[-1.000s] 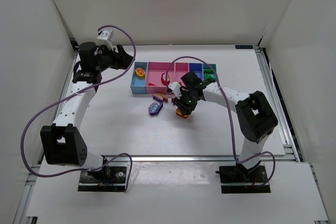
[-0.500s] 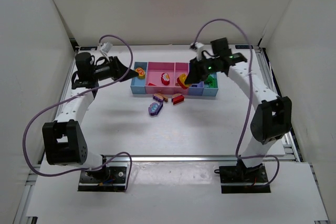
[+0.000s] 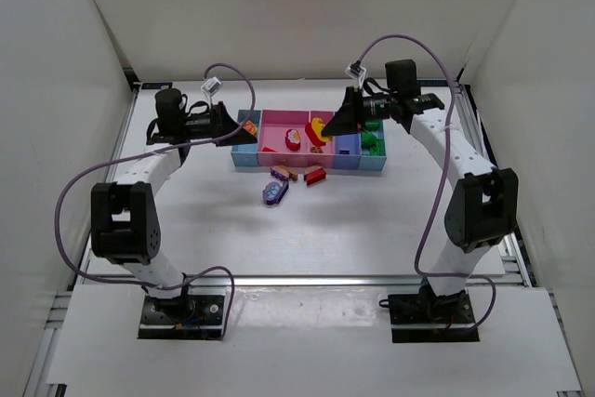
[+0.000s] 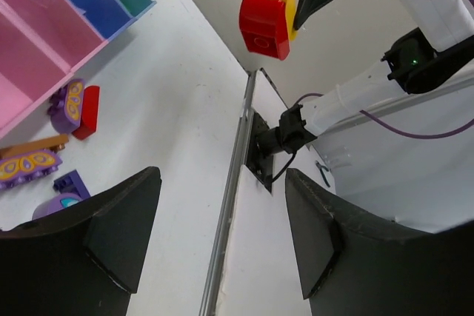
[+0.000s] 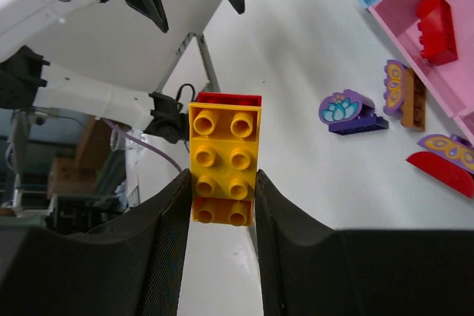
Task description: Sort the legos into containers by color
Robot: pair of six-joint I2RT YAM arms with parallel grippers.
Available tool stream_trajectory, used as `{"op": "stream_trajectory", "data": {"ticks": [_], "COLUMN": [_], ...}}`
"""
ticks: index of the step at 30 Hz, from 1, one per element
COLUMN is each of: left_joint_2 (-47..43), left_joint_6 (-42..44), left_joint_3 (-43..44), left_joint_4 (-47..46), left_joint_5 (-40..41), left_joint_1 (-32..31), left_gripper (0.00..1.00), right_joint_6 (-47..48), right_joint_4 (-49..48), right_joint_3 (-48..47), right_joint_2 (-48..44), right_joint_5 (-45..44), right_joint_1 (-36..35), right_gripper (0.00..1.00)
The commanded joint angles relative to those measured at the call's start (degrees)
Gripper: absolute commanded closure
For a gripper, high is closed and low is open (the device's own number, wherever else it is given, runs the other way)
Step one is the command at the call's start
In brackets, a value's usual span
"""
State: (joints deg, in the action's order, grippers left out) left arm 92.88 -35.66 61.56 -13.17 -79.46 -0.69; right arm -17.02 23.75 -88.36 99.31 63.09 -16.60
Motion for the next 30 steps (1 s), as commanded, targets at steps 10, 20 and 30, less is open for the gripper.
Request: {"op": "stream_trajectory", "data": {"ticks": [10,20,30], "left_joint_2": [3.80,5.47,6.00], "left_joint_6": [-5.39,-6.00,-10.74], "left_joint_3": [8.84,11.30,12.71], "left_joint_4": [-7.57,-8.53,-15.04], "left_joint_5": [-1.84,-1.22,-1.49], "left_joint_1": [-5.55,-7.92,-9.77], "left_gripper": [0.20,0.20,0.20], "right_joint_6": [-7.68,-8.47,-9.35], "right_joint_4": [-7.49,-9.24,-10.82], "right_joint_3": [-7.35,-9.64,-12.45], "right_joint_2": [4.40,5.63,8.09], "right_joint_5": [4.76,5.11,5.03], "right_joint_1": [-4.93,-7.39,-9.33], "right_gripper": [0.99,0.99,0.99]}}
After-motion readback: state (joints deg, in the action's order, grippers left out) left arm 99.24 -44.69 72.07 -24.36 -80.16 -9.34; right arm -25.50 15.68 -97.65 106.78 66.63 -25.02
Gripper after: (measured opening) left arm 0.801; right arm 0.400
